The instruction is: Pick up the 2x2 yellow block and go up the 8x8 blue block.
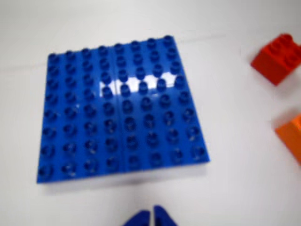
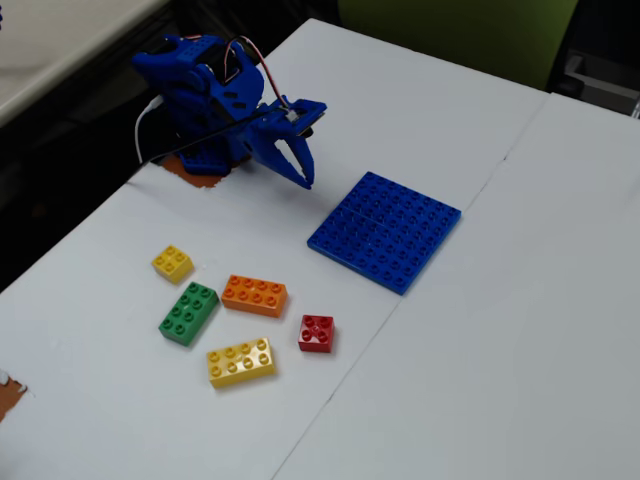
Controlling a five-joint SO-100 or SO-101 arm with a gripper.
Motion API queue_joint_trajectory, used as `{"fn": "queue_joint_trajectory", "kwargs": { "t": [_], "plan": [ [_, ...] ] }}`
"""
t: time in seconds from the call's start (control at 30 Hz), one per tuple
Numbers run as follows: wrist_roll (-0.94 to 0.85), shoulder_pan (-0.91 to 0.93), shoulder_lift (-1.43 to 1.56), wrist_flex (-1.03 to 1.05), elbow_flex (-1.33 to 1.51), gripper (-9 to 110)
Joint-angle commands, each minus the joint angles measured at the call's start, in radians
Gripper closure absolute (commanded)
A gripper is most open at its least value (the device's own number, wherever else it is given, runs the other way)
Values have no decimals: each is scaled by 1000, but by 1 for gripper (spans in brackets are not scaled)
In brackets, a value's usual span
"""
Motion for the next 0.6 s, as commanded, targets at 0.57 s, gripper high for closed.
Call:
{"fn": "queue_joint_trajectory", "kwargs": {
  "t": [0.57],
  "plan": [
    [-69,74,-408,393,-565,101]
  ]
}}
